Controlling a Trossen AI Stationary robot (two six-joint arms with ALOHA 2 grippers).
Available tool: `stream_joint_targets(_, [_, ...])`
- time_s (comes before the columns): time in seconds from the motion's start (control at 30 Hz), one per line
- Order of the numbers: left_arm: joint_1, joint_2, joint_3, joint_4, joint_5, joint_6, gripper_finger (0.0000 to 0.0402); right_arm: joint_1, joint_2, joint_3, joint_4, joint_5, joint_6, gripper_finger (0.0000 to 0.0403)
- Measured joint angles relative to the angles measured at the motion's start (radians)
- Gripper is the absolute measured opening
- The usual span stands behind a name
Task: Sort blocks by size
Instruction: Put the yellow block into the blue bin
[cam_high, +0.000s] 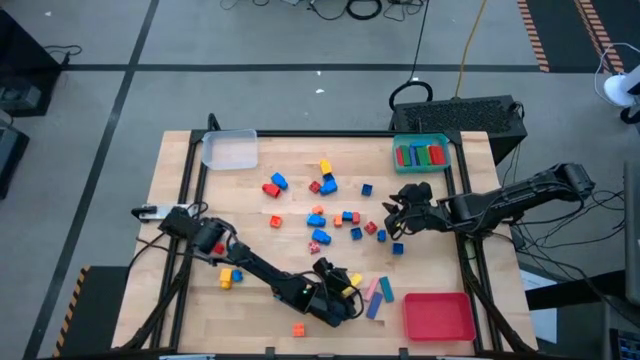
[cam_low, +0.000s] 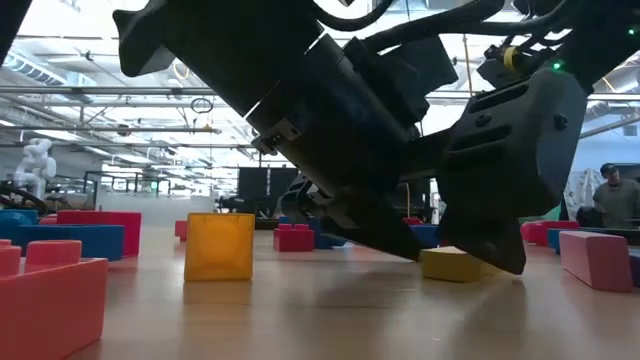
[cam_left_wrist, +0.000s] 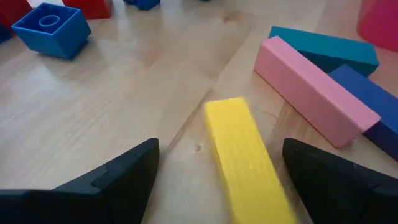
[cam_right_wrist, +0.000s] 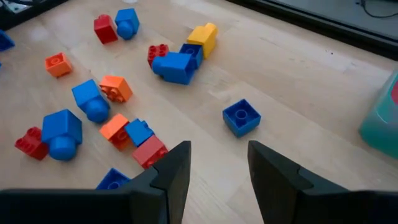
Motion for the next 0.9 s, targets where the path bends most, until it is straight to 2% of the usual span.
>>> stream_joint_targets(0.17, [0.001, 0.000, 0.000, -0.023, -0.003, 0.003, 0.0290, 0.000, 0.000, 0.000, 0.000, 0.001, 0.000, 0.0144])
stream_joint_targets(0.3, [0.006, 0.000, 0.000, -0.023, 0.006, 0.011, 0.0218, 0.000, 0.000, 0.000, 0.000, 0.001, 0.000, 0.0144])
stream_joint_targets(0.5, [0.027, -0.006, 0.002, -0.020, 0.096, 0.107, 0.0111, 0.000, 0.000, 0.000, 0.000, -0.001, -0.054, 0.0144])
stream_joint_targets(0.63, [0.046, -0.010, 0.002, -0.020, 0.148, 0.142, 0.0108, 0.000, 0.000, 0.000, -0.001, -0.012, -0.146, 0.0144])
stream_joint_targets(0.9, [0.084, -0.034, 0.000, -0.031, 0.241, 0.228, 0.0108, -0.001, 0.000, 0.000, -0.002, -0.192, -0.267, 0.0144])
